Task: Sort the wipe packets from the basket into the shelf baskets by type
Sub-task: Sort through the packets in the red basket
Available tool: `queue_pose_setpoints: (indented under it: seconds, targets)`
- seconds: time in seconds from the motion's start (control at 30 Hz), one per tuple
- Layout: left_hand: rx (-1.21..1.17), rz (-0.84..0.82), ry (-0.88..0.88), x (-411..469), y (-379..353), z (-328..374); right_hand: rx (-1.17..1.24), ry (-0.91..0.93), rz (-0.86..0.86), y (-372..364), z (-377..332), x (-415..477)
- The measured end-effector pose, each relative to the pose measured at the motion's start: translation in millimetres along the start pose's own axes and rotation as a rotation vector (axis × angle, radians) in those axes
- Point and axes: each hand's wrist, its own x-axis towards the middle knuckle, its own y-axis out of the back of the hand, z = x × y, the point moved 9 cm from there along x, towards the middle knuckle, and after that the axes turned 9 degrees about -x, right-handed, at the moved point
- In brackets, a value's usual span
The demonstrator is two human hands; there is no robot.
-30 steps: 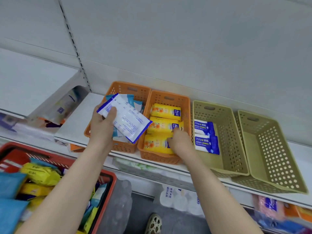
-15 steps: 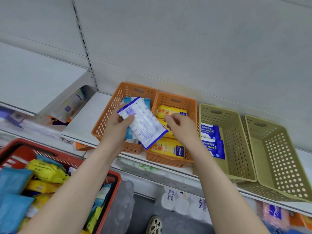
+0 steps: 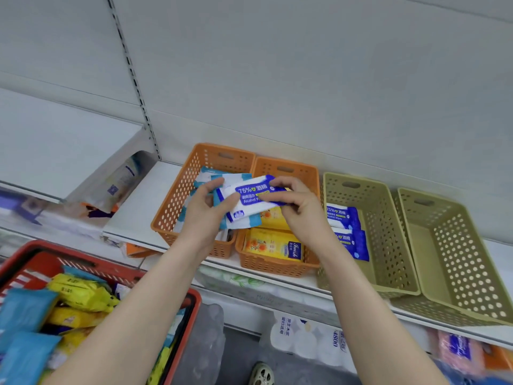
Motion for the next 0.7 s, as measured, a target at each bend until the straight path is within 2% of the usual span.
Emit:
queue_pose_setpoints:
  seconds: [0.07,0.2,0.27,0.43,0.5,0.63,0.7]
  targets:
    - [-0.004,-0.005,-0.013,-2,-6,-5,0.083,-0.032,-0.011,7,1,-4]
    - [0.033,-0.055,-0.05,-6,-24,-5,0.36,-0.237,0.156,34,28,-11]
    - [0.055,-0.097,-0.07,-8,-35,-6,0.377,-0.325,0.199,46,39,-16]
    - [0.034,-0.152,-0.113,-13,-67,-13,0.497,-0.666,-0.066,34,63,-38]
    - [0.033,-0.161,-0.131,-13,-80,-18,0.587,-0.695,-0.064,34,68,-46]
    - [0.06,-0.191,-0.157,-12,-102,-30,0.658,-0.654,0.285,89,99,-60]
    - [0.06,-0.184,-0.144,-12,-109,-36,0.466,-0.617,0.401,129,121,-73]
